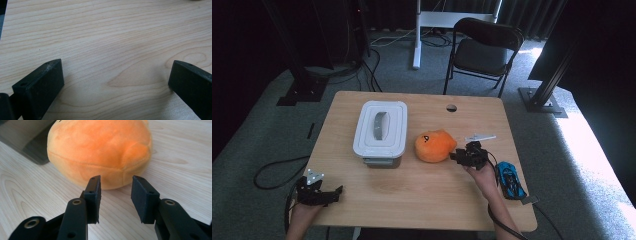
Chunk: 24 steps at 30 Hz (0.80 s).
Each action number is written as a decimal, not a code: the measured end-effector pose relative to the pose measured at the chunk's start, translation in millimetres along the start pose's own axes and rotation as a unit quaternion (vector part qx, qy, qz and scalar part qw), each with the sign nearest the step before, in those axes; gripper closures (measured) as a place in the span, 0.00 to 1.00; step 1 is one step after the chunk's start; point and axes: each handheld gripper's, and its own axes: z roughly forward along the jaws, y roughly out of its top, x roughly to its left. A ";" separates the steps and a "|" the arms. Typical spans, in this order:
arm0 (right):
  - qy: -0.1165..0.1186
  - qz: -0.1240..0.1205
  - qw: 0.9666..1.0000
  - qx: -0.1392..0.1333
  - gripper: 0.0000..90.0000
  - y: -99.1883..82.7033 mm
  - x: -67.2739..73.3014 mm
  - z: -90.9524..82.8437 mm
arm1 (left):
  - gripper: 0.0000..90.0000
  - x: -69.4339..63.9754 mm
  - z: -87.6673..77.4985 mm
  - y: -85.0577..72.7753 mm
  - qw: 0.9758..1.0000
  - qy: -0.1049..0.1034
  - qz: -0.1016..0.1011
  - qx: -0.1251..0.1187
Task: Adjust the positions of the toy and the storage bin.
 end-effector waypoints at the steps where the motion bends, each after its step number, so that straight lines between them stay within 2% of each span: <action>1: 0.004 -0.004 1.000 0.008 0.66 0.2 1.9 6.2 | 0.01 0.0 0.0 0.0 1.000 0.000 0.000 0.000; 3: 0.004 -0.010 1.000 0.013 0.67 0.0 3.9 9.8 | 0.01 0.0 0.0 0.0 1.000 0.000 0.000 0.000; 5: 0.001 -0.019 1.000 0.012 0.73 -0.4 8.2 14.6 | 0.01 0.0 0.0 0.0 1.000 0.000 0.000 0.000; 9: 0.005 -0.021 1.000 0.008 0.93 1.4 11.9 16.7 | 0.00 0.0 0.0 0.0 1.000 0.000 0.000 0.000; 11: 0.003 -0.032 0.999 0.019 0.98 2.3 16.2 19.9 | 0.01 0.0 0.0 0.0 1.000 0.000 0.000 0.000; 12: 0.000 -0.037 0.999 0.025 1.00 3.0 18.6 21.5 | 0.01 0.0 0.0 0.0 1.000 0.000 0.000 0.000; 15: 0.003 -0.043 0.999 0.020 1.00 4.2 21.9 21.2 | 0.01 0.0 0.0 0.0 1.000 0.000 0.000 0.000; 17: -0.006 -0.048 0.999 0.016 1.00 5.6 25.5 19.6 | 0.00 0.1 0.0 0.0 1.000 0.000 0.000 0.000; 19: 0.001 -0.051 0.999 0.015 1.00 6.0 28.9 18.5 | 0.01 0.0 0.0 0.0 1.000 0.000 0.000 0.000; 20: 0.015 -0.053 0.998 0.018 1.00 5.1 33.9 18.5 | 0.00 0.0 0.0 0.0 1.000 0.000 0.000 0.000; 23: 0.013 -0.060 0.998 0.016 1.00 3.0 40.4 19.0 | 0.01 0.0 0.0 0.0 1.000 0.000 0.000 0.000; 24: 0.031 -0.065 0.997 0.016 1.00 0.1 47.8 20.9 | 0.01 0.0 0.0 0.0 1.000 0.000 0.000 0.000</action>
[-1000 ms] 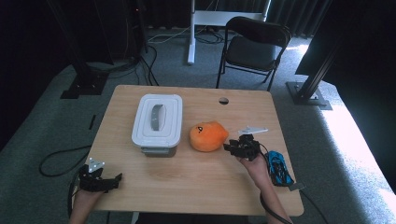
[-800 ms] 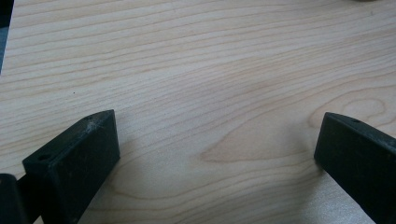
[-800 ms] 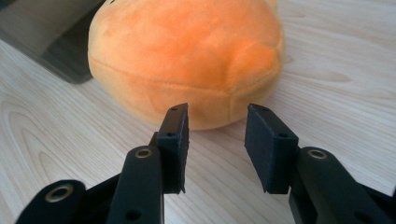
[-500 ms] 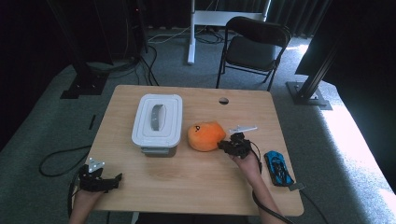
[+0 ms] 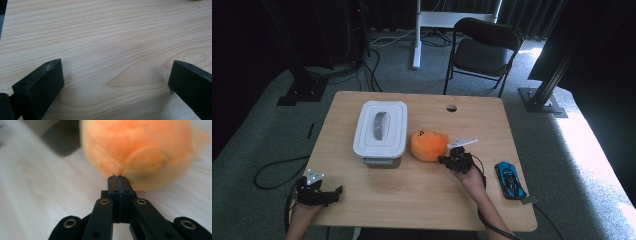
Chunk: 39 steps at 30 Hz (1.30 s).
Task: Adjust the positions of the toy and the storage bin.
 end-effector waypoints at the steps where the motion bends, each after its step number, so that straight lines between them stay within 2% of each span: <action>1: 0.000 0.000 1.000 0.000 1.00 0.0 0.0 0.0 | 0.01 0.0 0.0 0.0 1.000 0.000 0.000 0.000; 3: 0.013 -0.008 1.000 0.009 1.00 -0.9 6.7 4.1 | 0.01 0.0 0.0 0.0 1.000 0.000 0.000 0.000; 4: 0.026 -0.011 0.999 0.016 1.00 -1.5 15.5 9.3 | 0.00 0.0 0.0 0.0 1.000 0.000 0.000 0.000; 5: 0.026 -0.011 0.999 0.016 1.00 -1.5 15.5 9.3 | 0.00 0.0 0.0 0.0 1.000 0.000 0.000 0.000; 6: 0.031 -0.021 0.999 0.017 1.00 -1.8 25.1 14.3 | 0.00 0.0 0.0 0.0 1.000 0.000 0.000 0.000; 7: 0.031 -0.021 0.999 0.017 1.00 -1.8 25.1 14.3 | 0.00 0.0 0.0 0.0 1.000 0.000 0.000 0.000; 8: 0.042 -0.030 0.998 0.022 1.00 -1.1 32.2 18.9 | 0.00 0.0 0.0 0.0 1.000 0.000 0.000 0.000; 10: 0.045 -0.034 0.998 0.025 1.00 -0.9 35.3 20.6 | 0.00 0.0 0.0 0.0 1.000 0.000 0.000 0.000; 11: 0.051 -0.043 0.997 0.031 1.00 -0.5 40.6 21.1 | 0.01 0.0 0.0 0.0 1.000 0.000 0.000 0.000; 13: 0.053 -0.041 0.997 0.032 1.00 -0.4 41.5 19.4 | 0.01 0.0 0.0 0.0 1.000 0.000 0.000 0.000; 14: 0.054 -0.042 0.997 0.028 1.00 -0.9 40.8 17.0 | 0.01 0.0 0.0 0.0 1.000 0.000 0.000 0.000; 16: 0.052 -0.028 0.998 0.022 1.00 -2.6 35.3 9.7 | 0.01 0.0 0.0 0.0 1.000 0.000 0.000 0.000; 17: 0.033 -0.022 0.999 0.018 0.99 -5.7 25.8 1.8 | 0.01 0.0 0.0 0.0 1.000 0.000 0.000 0.000; 20: 0.025 -0.003 1.000 0.016 0.97 -9.5 12.8 -5.8 | 0.01 0.0 0.0 0.0 1.000 0.000 0.000 0.000; 24: -0.013 0.022 1.000 0.005 0.94 -14.2 -9.6 -20.2 | 0.00 0.1 0.0 0.0 1.000 0.000 0.000 0.000; 25: -0.015 0.035 0.999 -0.002 0.88 -12.8 -19.5 -25.9 | 0.00 0.0 0.0 0.0 1.000 0.000 0.000 0.000; 27: -0.018 0.039 0.999 -0.006 0.88 -11.2 -23.3 -28.0 | 0.00 0.0 0.0 0.0 1.000 0.000 0.000 0.000; 28: -0.019 0.040 0.999 -0.013 0.81 -7.6 -27.8 -30.4 | 0.00 0.0 0.0 0.0 1.000 0.000 0.000 0.000; 29: -0.019 0.040 0.999 -0.013 0.81 -7.6 -27.8 -30.4 | 0.00 0.0 0.0 0.0 1.000 0.000 0.000 0.000; 31: -0.014 0.042 0.999 -0.012 0.73 -2.6 -30.1 -27.0 | 0.00 0.0 0.0 0.0 1.000 0.000 0.000 0.000; 32: -0.014 0.042 0.999 -0.012 0.73 -2.6 -30.1 -27.0 | 0.00 0.0 0.0 0.0 1.000 0.000 0.000 0.000; 33: -0.009 0.044 0.999 -0.008 0.68 -1.3 -30.4 -24.0 | 0.01 0.0 0.0 0.0 1.000 0.000 0.000 0.000; 35: -0.004 0.042 0.999 0.002 0.66 0.2 -29.4 -16.3 | 0.01 0.0 0.0 0.0 1.000 0.000 0.000 0.000; 36: -0.001 0.040 0.999 0.009 0.66 0.5 -28.3 -12.2 | 0.00 0.0 0.0 0.0 1.000 0.000 0.000 0.000; 37: -0.002 0.032 0.999 0.010 0.73 0.5 -25.6 -6.4 | 0.01 0.0 0.0 0.0 1.000 0.000 0.000 0.000; 38: -0.002 0.032 0.999 0.010 0.73 0.5 -25.6 -6.4 | 0.00 0.0 0.0 0.0 1.000 0.000 0.000 0.000; 39: -0.002 0.032 0.999 0.007 0.79 0.5 -23.9 -5.5 | 0.00 0.0 0.0 0.0 1.000 0.000 0.000 0.000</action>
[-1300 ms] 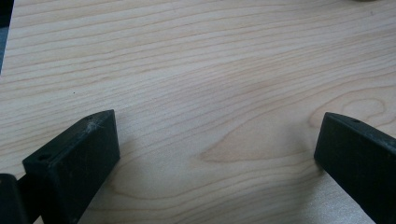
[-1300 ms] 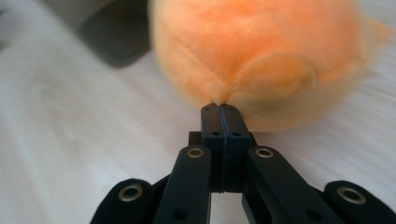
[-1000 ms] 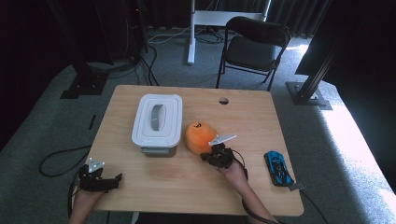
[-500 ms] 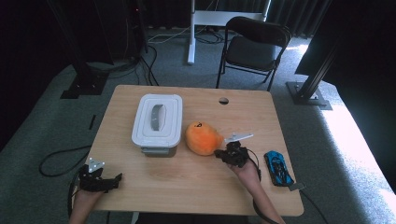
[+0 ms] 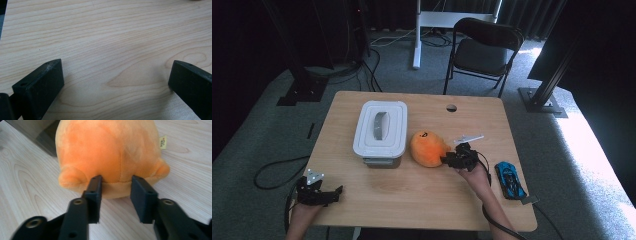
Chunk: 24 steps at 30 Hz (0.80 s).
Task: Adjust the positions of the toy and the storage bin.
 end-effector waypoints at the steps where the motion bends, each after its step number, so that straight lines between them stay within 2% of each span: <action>1: 0.001 0.000 1.000 0.000 0.85 0.1 1.0 0.8 | 0.00 0.0 0.0 0.0 1.000 0.000 0.000 0.000; 2: 0.003 -0.002 1.000 0.001 0.96 -0.1 3.5 1.5 | 0.01 0.0 0.0 0.0 1.000 0.000 0.000 0.000; 3: 0.003 -0.002 1.000 0.001 0.96 -0.1 3.5 1.5 | 0.01 0.0 0.0 0.0 1.000 0.000 0.000 0.000; 4: 0.013 -0.007 1.000 0.003 1.00 -0.7 7.1 1.4 | 0.01 0.0 0.0 0.0 1.000 0.000 0.000 0.000; 8: 0.030 -0.014 0.999 0.005 1.00 -1.9 12.1 0.5 | 0.00 0.0 0.0 0.0 1.000 0.000 0.000 0.000; 9: 0.017 -0.026 0.999 0.007 1.00 -3.0 18.3 -0.5 | 0.00 0.0 0.0 0.0 1.000 0.000 0.000 0.000; 14: 0.030 -0.037 0.999 0.011 1.00 -6.7 27.7 -6.5 | 0.00 0.0 0.0 0.0 1.000 0.000 0.000 0.000; 18: 0.050 -0.052 0.997 0.021 1.00 -10.3 36.1 -15.3 | 0.00 0.0 0.0 0.0 1.000 0.000 0.000 0.000; 19: 0.046 -0.059 0.997 0.021 1.00 -10.2 38.4 -17.2 | 0.00 0.0 0.0 0.0 1.000 0.000 0.000 0.000; 22: 0.047 -0.049 0.998 0.005 1.00 -8.7 38.6 -21.6 | 0.00 0.0 -0.1 0.0 1.000 0.000 0.000 0.000; 23: 0.038 -0.035 0.999 -0.009 0.87 -5.3 34.7 -25.0 | 0.00 0.0 0.0 0.0 1.000 0.000 0.000 0.000; 24: 0.032 -0.031 0.999 -0.015 0.80 -3.9 33.3 -25.5 | 0.00 0.0 0.0 0.0 1.000 0.000 0.000 0.000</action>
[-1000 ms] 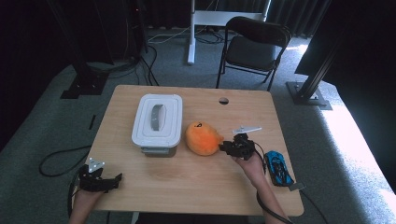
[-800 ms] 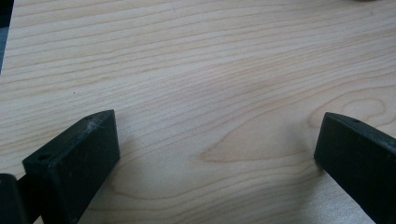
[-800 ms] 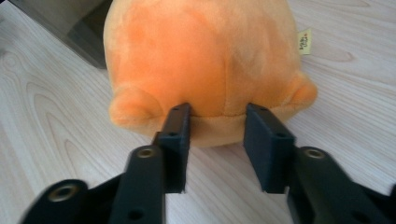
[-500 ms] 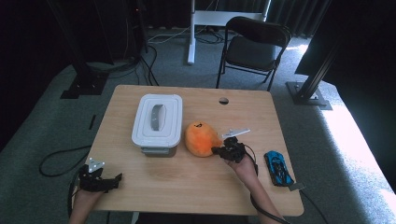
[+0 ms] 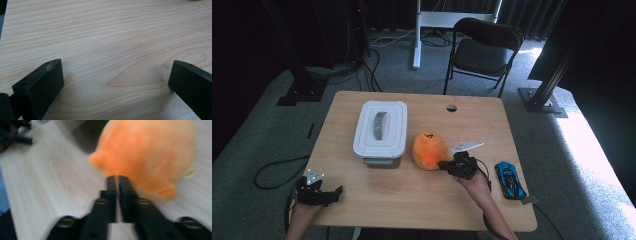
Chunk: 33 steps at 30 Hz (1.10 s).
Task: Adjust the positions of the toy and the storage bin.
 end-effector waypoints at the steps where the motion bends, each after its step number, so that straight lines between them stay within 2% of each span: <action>1: -0.006 0.003 1.000 -0.003 0.76 1.8 -1.8 -0.6 | 0.01 0.0 0.0 0.0 1.000 0.000 0.000 0.000; 3: -0.021 0.006 1.000 -0.011 0.59 5.9 -3.9 -0.9 | 0.00 0.0 0.0 0.0 1.000 0.000 0.000 0.000; 4: -0.021 0.006 1.000 -0.011 0.59 5.9 -3.9 -0.9 | 0.00 0.0 0.0 0.0 1.000 0.000 0.000 0.000; 6: -0.018 0.031 0.999 -0.019 0.48 13.5 -6.4 1.0 | 0.00 -0.1 0.0 0.0 1.000 0.000 0.000 0.000; 7: -0.018 0.031 0.999 -0.019 0.48 13.5 -6.4 1.0 | 0.00 0.0 0.0 0.0 1.000 0.000 0.000 0.000; 10: -0.034 0.045 0.998 -0.025 0.40 22.1 -7.7 9.8 | 0.01 0.0 0.0 0.0 1.000 0.000 0.000 0.000; 17: -0.034 0.063 0.997 -0.017 0.36 28.3 -12.7 26.8 | 0.00 0.0 -0.1 0.0 1.000 0.000 0.000 0.000; 18: -0.041 0.064 0.997 -0.012 0.36 29.2 -12.7 32.2 | 0.01 0.0 0.0 0.0 1.000 0.000 0.000 0.000; 21: -0.056 0.047 0.997 -0.004 0.35 28.7 -10.1 40.0 | 0.01 -0.1 0.0 0.0 1.000 0.000 0.000 0.000; 25: -0.063 0.035 0.997 -0.002 0.36 25.8 -8.7 45.3 | 0.01 -0.1 0.0 0.0 1.000 0.000 0.000 0.000; 28: -0.059 0.042 0.997 -0.003 0.37 23.9 -9.6 47.4 | 0.00 -0.1 0.0 0.0 1.000 0.000 0.000 0.000; 33: -0.053 0.030 0.998 0.005 0.37 23.4 -6.1 52.3 | 0.00 0.0 0.0 0.0 1.000 0.000 0.000 0.000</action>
